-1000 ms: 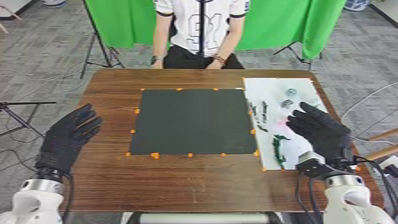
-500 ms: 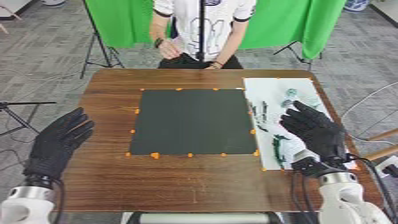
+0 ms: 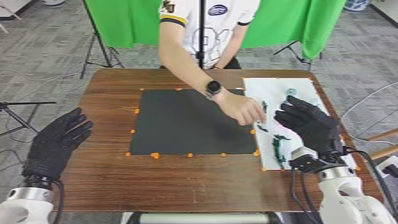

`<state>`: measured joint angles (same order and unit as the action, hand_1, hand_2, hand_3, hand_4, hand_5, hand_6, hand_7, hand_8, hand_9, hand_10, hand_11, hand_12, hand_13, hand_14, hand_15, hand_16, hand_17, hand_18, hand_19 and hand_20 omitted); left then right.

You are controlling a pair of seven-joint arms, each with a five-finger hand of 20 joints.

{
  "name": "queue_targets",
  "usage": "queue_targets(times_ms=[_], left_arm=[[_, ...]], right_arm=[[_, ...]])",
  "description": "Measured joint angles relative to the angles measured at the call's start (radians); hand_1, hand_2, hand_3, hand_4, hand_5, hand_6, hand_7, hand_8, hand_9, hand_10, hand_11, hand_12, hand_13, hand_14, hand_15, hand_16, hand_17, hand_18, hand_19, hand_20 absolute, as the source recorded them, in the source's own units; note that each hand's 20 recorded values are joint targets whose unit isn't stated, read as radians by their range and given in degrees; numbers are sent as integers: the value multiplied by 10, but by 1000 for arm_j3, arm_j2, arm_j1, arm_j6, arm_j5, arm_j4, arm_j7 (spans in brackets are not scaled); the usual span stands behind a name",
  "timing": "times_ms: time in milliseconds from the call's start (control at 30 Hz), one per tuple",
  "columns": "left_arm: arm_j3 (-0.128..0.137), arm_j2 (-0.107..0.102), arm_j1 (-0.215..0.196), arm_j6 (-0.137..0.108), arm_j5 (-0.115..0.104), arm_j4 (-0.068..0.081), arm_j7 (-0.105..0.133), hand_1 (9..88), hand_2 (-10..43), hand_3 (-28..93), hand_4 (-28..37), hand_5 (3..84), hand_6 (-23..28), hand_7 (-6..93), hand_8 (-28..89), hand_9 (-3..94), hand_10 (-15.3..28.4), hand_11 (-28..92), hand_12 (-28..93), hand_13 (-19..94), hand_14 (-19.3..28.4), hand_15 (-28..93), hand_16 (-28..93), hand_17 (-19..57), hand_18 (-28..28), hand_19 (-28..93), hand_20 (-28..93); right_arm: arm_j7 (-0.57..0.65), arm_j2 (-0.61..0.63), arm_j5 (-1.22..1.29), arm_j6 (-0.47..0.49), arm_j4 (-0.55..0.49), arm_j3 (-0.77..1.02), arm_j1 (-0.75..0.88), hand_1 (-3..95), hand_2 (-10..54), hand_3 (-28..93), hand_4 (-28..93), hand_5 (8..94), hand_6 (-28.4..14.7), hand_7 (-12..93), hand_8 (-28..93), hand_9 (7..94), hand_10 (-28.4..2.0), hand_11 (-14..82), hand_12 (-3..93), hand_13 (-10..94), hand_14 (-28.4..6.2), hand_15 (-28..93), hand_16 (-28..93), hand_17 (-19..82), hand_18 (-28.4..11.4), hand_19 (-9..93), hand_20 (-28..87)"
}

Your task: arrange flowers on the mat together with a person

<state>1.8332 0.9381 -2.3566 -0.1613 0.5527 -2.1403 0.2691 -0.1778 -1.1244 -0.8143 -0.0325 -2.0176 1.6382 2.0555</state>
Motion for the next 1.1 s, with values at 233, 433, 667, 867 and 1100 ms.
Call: queue_targets(times_ms=[233, 433, 667, 867, 1100], left_arm=[[0, -5, 2, 0, -1, 2, 1, 303, 6, 721, -179, 401, 59, 186, -94, 304, 132, 269, 123, 254, 149, 358, -12, -72, 203, 479, 98], [-5, -16, 8, 1, -5, 6, 2, 303, 6, 720, -181, 402, 60, 184, -92, 304, 132, 267, 122, 254, 150, 358, -13, -72, 203, 479, 97], [-1, -20, 7, 1, -7, 6, 3, 302, 6, 720, -181, 402, 59, 183, -92, 305, 132, 266, 123, 254, 150, 358, -12, -72, 203, 479, 98], [2, -22, 6, 2, -7, 5, 3, 301, 7, 720, -180, 401, 59, 184, -92, 305, 131, 266, 124, 255, 150, 357, -12, -72, 202, 479, 98], [1, -21, 8, 3, -6, 5, 1, 301, 7, 720, -180, 402, 59, 183, -93, 306, 131, 267, 124, 254, 150, 357, -12, -72, 202, 479, 98]], right_arm=[[0, -4, -1, -2, -3, 12, 17, 136, 118, 893, -243, 516, -36, 207, -112, 504, -157, 151, 208, 428, -133, 288, 216, 136, -212, 463, 242], [0, -4, -2, -7, -3, 14, 21, 136, 118, 893, -243, 517, -37, 205, -112, 504, -157, 151, 208, 428, -133, 289, 216, 136, -211, 463, 241], [-1, -4, -3, -19, -4, 17, 31, 137, 118, 892, -243, 517, -37, 204, -111, 504, -157, 151, 208, 429, -133, 291, 216, 135, -212, 464, 242], [-4, -3, -3, -23, -4, 18, 32, 136, 118, 892, -243, 517, -37, 204, -111, 504, -157, 151, 208, 428, -133, 291, 216, 135, -212, 463, 241], [-8, 0, -2, -33, -11, 21, 42, 137, 118, 892, -243, 516, -37, 205, -111, 504, -157, 152, 208, 429, -133, 293, 215, 135, -211, 464, 241]])
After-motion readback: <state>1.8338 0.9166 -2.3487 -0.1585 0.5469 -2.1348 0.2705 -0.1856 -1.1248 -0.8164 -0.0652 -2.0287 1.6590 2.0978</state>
